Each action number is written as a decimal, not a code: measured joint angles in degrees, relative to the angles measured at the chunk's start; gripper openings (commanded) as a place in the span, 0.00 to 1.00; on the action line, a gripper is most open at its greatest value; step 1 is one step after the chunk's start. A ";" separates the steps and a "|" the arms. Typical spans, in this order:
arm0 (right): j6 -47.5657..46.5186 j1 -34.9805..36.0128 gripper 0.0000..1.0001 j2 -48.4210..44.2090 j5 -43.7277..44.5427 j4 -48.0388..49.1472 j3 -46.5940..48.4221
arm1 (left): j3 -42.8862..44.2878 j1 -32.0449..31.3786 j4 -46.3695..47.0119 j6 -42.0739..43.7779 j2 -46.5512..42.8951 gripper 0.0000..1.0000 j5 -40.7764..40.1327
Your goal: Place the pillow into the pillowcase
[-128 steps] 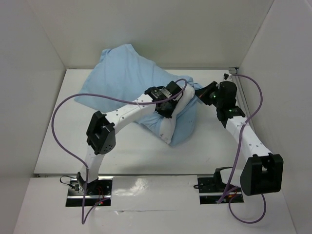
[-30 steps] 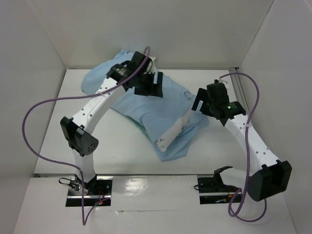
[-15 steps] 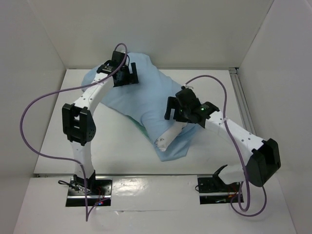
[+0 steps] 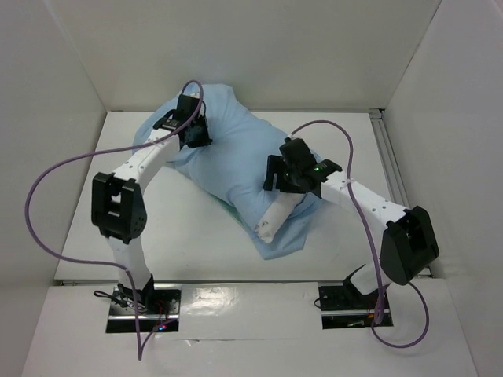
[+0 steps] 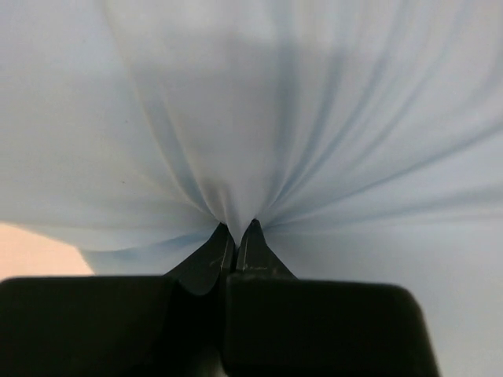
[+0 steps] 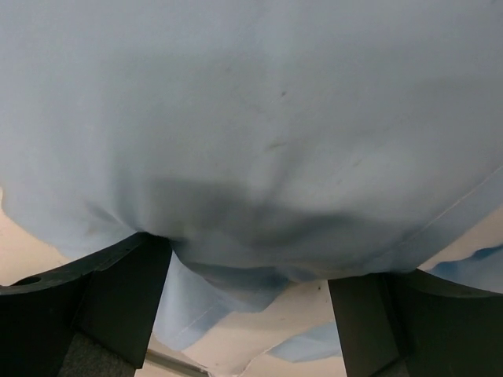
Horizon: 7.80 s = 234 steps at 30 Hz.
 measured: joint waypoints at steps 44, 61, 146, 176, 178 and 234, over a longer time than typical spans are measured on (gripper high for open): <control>8.76 -33.55 1.00 -26.49 3.74 -10.80 -14.78 | 27.74 -44.65 -27.06 5.42 13.97 1.00 -26.38; 7.76 -32.70 0.85 -26.69 -11.72 -2.43 -20.70 | 27.12 -37.09 -25.24 5.86 17.05 0.00 -19.41; -14.19 -1.20 0.26 -16.46 -20.04 -3.02 -1.88 | 14.60 -22.77 -13.92 -14.40 9.33 0.17 3.82; 0.22 0.46 0.64 -8.61 9.49 -9.66 6.49 | 6.45 -23.43 -16.26 -8.31 -3.28 0.70 7.13; 0.59 0.46 0.61 -6.34 9.49 -9.70 6.49 | 6.12 -23.61 -16.39 -8.20 -1.49 0.31 6.40; -6.01 1.05 0.54 3.85 18.67 -19.78 18.29 | -2.58 -19.78 -21.29 -8.83 -17.18 0.00 -1.42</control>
